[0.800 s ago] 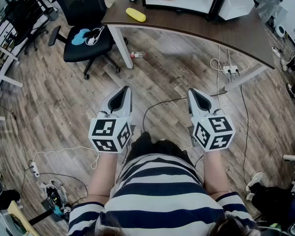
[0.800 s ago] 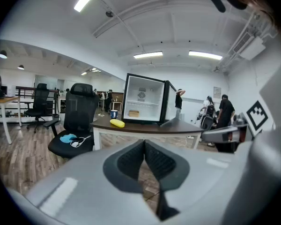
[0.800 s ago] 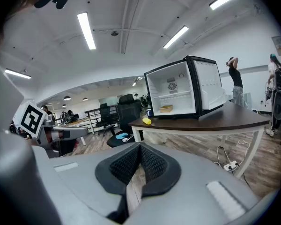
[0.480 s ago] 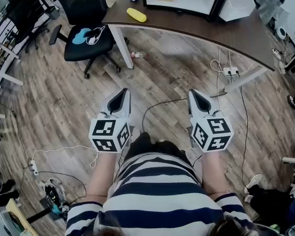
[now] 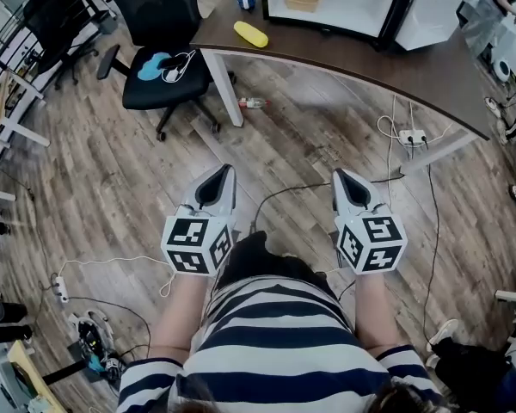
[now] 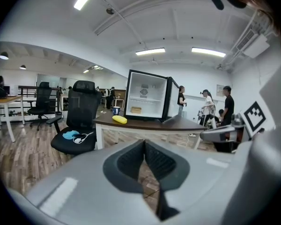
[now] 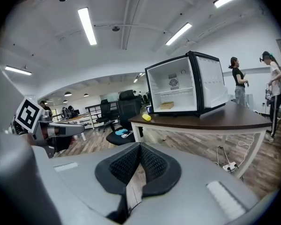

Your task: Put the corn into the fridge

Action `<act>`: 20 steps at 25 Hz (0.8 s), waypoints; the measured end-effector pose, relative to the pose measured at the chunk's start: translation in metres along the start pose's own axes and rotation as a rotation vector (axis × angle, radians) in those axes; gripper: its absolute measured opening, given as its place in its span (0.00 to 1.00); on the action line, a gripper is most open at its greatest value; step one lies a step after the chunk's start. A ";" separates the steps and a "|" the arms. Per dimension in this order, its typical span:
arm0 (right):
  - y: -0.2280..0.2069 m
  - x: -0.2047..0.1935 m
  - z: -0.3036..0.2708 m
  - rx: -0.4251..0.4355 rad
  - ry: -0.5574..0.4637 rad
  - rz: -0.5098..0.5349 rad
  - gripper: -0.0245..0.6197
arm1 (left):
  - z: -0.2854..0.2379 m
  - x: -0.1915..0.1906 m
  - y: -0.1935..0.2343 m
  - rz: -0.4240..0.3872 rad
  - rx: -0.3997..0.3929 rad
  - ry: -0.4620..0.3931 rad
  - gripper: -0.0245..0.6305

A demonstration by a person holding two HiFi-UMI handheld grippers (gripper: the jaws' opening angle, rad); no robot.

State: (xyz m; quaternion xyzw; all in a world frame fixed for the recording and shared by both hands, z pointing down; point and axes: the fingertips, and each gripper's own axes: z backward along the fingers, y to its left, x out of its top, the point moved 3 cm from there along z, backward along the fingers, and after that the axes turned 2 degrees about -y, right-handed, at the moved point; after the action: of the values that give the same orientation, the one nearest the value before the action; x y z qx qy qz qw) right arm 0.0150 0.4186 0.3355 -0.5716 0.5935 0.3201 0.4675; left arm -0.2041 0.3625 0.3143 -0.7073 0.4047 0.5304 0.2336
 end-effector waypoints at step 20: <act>0.039 0.046 -0.135 0.081 0.081 0.052 0.09 | -0.088 0.039 0.103 -0.004 -0.052 0.019 0.04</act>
State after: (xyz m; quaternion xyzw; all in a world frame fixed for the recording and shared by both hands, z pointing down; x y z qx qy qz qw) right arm -0.0446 0.2838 0.3357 -0.5490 0.6391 0.2845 0.4574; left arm -0.2349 0.2253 0.3166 -0.7190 0.3918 0.5334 0.2124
